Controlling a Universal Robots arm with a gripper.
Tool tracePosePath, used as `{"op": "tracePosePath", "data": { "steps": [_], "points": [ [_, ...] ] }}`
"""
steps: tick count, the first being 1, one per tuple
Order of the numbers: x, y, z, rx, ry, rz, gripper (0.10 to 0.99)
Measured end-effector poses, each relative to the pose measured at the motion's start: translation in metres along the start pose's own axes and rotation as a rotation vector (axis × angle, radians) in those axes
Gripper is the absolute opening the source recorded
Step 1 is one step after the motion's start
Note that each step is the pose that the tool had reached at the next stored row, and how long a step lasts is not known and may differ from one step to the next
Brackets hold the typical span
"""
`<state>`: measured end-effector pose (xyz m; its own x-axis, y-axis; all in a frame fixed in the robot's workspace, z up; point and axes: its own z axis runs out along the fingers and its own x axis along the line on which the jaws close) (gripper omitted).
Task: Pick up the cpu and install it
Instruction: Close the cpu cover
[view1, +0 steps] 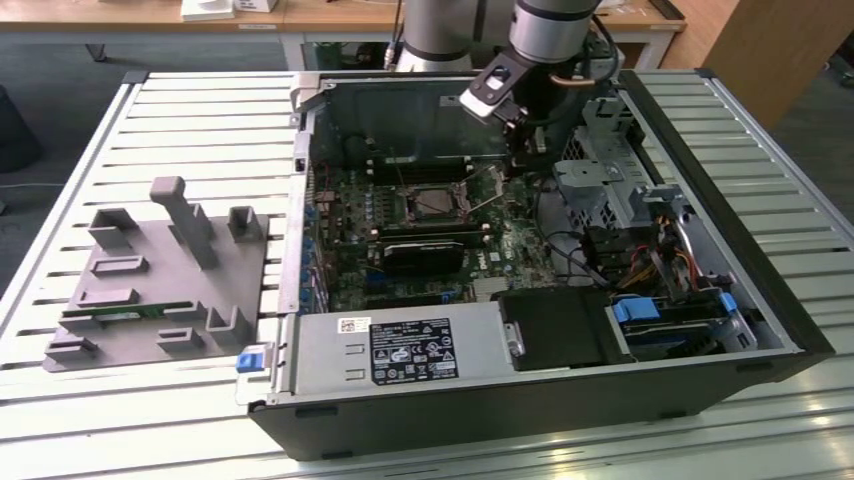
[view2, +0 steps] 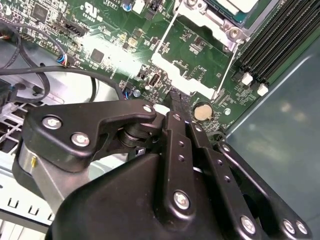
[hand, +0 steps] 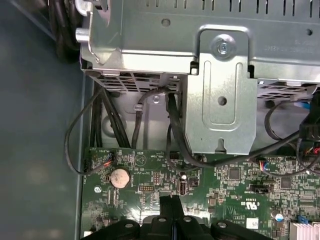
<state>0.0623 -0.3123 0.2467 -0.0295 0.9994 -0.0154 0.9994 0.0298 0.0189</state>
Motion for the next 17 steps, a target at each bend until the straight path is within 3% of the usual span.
{"op": "tracePosePath", "data": {
  "steps": [9, 17],
  "points": [
    [0.0016, 0.0032, 0.0069, 0.000, 0.0000, 0.000, 0.106],
    [0.0020, 0.0008, 0.0102, 0.000, -0.0002, 0.000, 0.106]
  ]
}}
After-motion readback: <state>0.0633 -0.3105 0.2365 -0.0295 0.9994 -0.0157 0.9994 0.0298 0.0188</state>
